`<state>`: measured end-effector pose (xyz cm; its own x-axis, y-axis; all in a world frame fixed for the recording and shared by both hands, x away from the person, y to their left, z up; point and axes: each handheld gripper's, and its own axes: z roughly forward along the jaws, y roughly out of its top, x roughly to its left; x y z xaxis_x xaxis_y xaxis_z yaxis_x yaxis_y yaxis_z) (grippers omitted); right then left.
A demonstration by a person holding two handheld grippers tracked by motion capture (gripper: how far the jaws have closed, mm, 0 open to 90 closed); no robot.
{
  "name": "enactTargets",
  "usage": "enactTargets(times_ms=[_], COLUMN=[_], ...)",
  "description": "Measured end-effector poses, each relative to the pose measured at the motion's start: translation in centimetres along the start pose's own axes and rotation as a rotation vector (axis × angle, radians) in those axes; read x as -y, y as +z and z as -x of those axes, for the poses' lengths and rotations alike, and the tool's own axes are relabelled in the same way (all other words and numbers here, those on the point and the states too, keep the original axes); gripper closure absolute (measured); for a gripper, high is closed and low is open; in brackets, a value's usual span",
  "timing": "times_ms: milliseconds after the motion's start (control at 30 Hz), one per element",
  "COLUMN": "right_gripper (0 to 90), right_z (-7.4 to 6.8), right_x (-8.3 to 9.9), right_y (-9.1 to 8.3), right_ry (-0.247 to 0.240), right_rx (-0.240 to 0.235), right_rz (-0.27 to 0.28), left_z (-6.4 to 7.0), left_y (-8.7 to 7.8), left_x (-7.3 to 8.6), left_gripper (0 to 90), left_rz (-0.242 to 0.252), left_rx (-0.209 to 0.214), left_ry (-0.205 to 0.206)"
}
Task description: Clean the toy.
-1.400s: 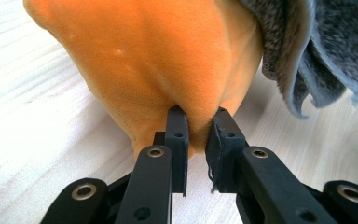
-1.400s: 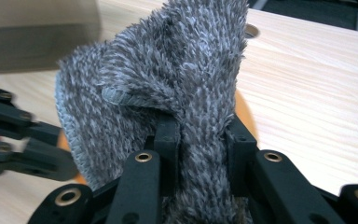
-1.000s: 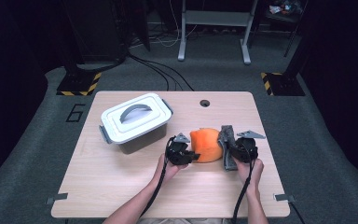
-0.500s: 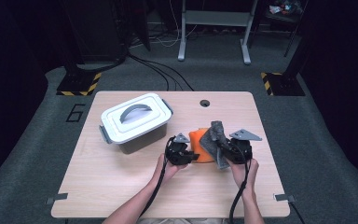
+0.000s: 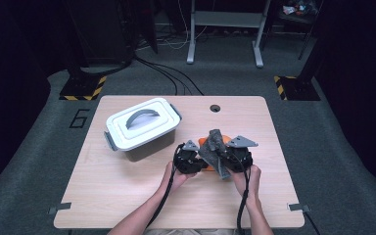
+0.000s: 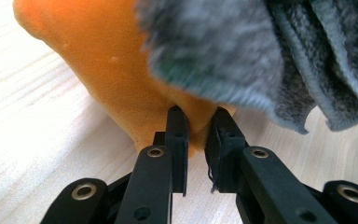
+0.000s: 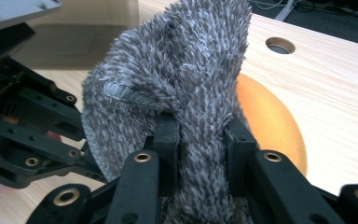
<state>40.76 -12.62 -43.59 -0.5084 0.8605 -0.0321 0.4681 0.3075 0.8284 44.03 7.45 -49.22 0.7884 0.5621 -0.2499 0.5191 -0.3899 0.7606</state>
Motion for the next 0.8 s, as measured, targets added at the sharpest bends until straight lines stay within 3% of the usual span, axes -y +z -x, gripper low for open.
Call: enactTargets(times_ms=[467, 800], right_gripper=[70.7, 70.6], right_z=[3.8, 6.7], right_x=[1.4, 3.3], right_y=[-0.3, 0.8], right_ry=[0.112, 0.219], right_rx=[0.05, 0.077], right_rz=[-0.007, -0.06], left_z=[0.0, 0.0], left_y=[0.0, 0.0], left_x=[0.0, 0.0], left_gripper=[79.4, 79.4], left_rz=[-0.003, -0.005], left_rx=[0.003, 0.006], left_ry=[0.001, 0.004])
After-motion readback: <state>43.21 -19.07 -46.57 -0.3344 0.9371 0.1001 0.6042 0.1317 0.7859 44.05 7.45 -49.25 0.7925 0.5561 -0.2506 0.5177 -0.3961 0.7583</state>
